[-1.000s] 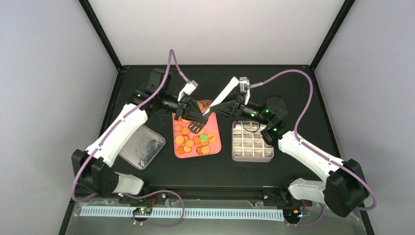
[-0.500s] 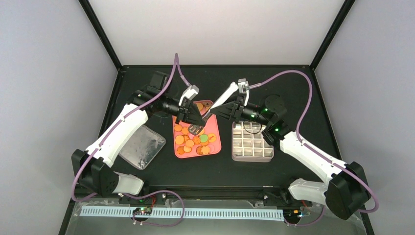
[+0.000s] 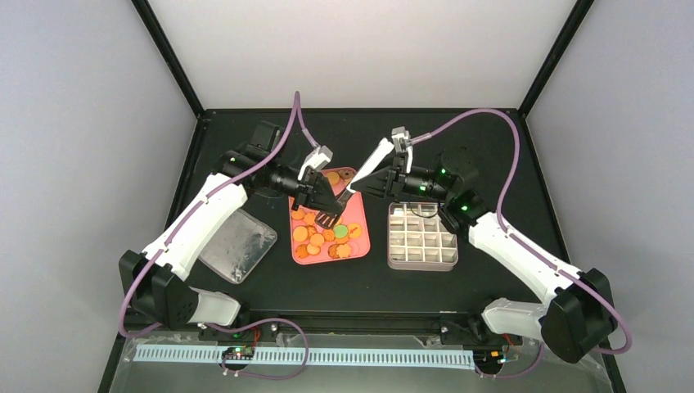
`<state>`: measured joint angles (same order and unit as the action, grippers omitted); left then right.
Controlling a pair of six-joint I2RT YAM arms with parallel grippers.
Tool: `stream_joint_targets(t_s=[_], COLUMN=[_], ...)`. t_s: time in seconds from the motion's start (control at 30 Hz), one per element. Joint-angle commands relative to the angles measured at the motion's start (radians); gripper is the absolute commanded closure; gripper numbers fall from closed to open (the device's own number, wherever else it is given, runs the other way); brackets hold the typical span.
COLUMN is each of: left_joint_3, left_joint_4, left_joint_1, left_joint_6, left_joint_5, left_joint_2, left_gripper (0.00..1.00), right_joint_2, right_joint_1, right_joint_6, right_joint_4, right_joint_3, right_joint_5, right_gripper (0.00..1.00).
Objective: Pack the cookies
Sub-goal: Pass from the left arm to the right
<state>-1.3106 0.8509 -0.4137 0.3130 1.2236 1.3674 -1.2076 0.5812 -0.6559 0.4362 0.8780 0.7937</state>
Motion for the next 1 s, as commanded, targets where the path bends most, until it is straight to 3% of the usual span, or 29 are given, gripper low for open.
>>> stream_joint_targets(t_s=[0.0,0.1,0.3,0.67,0.8,0.97], left_joint_3=[-0.043,-0.049,-0.05,-0.058,-0.061,-0.057], left_joint_4=[0.028,0.04,0.055,0.051,0.057,0.044], left_joint_1=[0.001,0.001,0.002,0.002,0.002,0.001], left_joint_6=[0.04,0.047,0.058,0.05,0.051,0.038], left_joint_5=[-0.018,-0.018,-0.018,-0.009,-0.003,-0.004], left_joint_2=[-0.013,-0.013,-0.018,-0.014,-0.013,-0.015], left_gripper=[0.98,0.98,0.98,0.98,0.99,0.98], right_joint_2=[0.009,0.016,0.047,0.034,0.038,0.005], right_joint_1=[0.004,0.001,-0.033,-0.034,-0.035,-0.037], right_joint_6=[0.092,0.149,0.142,0.148,0.163,0.061], right_joint_4=[-0.101,-0.181,-0.169,-0.197,-0.221,-0.097], right_joint_3=[0.059,0.069,0.074,0.097,0.11,0.106], right_joint_5=[0.081,0.072,0.114,0.168,0.079,0.026], right_gripper=[0.53,0.54,0.41,0.49,0.52,0.43])
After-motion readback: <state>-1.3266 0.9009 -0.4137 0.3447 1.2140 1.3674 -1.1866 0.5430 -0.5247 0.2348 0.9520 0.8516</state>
